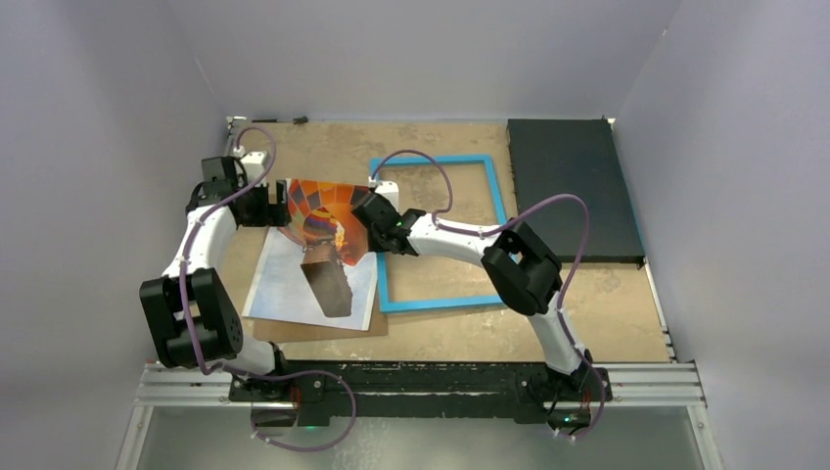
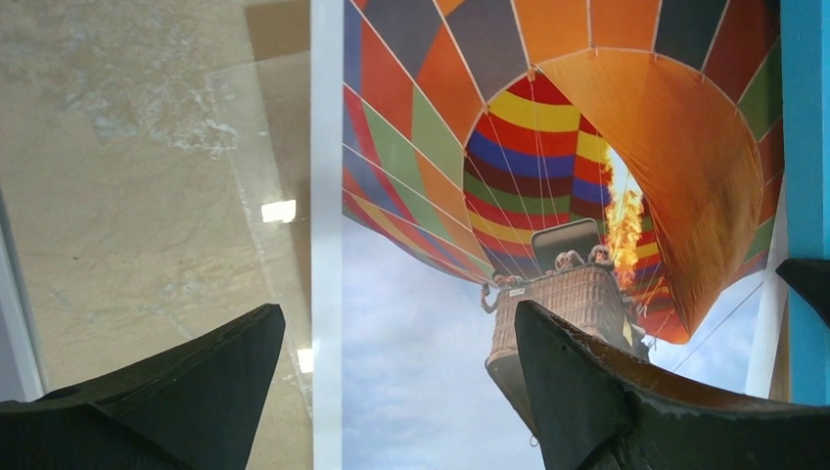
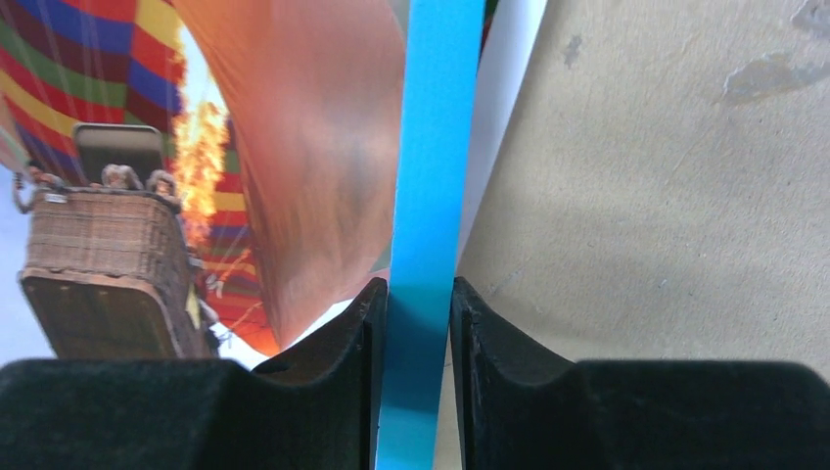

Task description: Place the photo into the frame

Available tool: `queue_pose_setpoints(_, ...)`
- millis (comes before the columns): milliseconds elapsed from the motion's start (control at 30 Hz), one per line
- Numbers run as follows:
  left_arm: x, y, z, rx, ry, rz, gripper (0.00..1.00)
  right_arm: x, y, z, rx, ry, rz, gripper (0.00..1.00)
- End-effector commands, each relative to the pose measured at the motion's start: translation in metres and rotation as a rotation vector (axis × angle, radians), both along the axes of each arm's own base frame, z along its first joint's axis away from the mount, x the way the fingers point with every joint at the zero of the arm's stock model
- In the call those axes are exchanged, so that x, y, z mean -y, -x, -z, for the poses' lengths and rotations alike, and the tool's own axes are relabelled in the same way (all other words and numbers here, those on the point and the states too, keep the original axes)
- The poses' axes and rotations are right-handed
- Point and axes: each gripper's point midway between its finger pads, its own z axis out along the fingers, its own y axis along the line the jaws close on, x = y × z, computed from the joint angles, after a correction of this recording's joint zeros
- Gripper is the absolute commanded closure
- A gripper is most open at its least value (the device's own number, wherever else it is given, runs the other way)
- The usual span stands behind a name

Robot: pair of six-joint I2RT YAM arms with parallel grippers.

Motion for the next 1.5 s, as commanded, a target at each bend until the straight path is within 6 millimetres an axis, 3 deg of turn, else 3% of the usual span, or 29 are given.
queue_pose_setpoints(0,0.015,0.005,-0.005,0.021,-0.02,0.07,0.14,-0.016,-0.012,-0.076,0.101,-0.104,-0.008,0.72)
queue_pose_setpoints(167,0.03,0.003,-0.006,0.021,-0.051,0.119,0.14,-0.014,-0.012,-0.115,0.135,-0.144,-0.018,0.77)
queue_pose_setpoints(300,0.053,-0.003,-0.013,0.057,-0.058,0.168,0.13,0.002,-0.021,-0.151,0.159,-0.206,0.024,0.86)
queue_pose_setpoints(567,0.128,-0.012,-0.014,0.102,-0.103,0.339,0.13,0.052,-0.056,-0.231,0.173,-0.422,0.089,0.96)
queue_pose_setpoints(700,0.164,-0.014,-0.004,0.15,-0.157,0.431,0.12,0.071,-0.07,-0.263,0.188,-0.487,0.096,1.0)
queue_pose_setpoints(900,0.221,-0.004,0.015,0.165,-0.237,0.551,0.12,0.115,-0.086,-0.294,0.203,-0.574,0.138,1.0)
queue_pose_setpoints(1100,0.269,0.009,0.045,0.177,-0.36,0.654,0.13,0.133,-0.083,-0.304,0.199,-0.629,0.14,1.0)
queue_pose_setpoints(1233,0.272,0.008,0.065,0.175,-0.452,0.663,0.17,0.136,-0.08,-0.302,0.181,-0.648,0.129,1.0)
queue_pose_setpoints(1467,0.239,0.009,0.082,0.159,-0.625,0.621,0.22,0.137,-0.074,-0.303,0.169,-0.672,0.115,1.0)
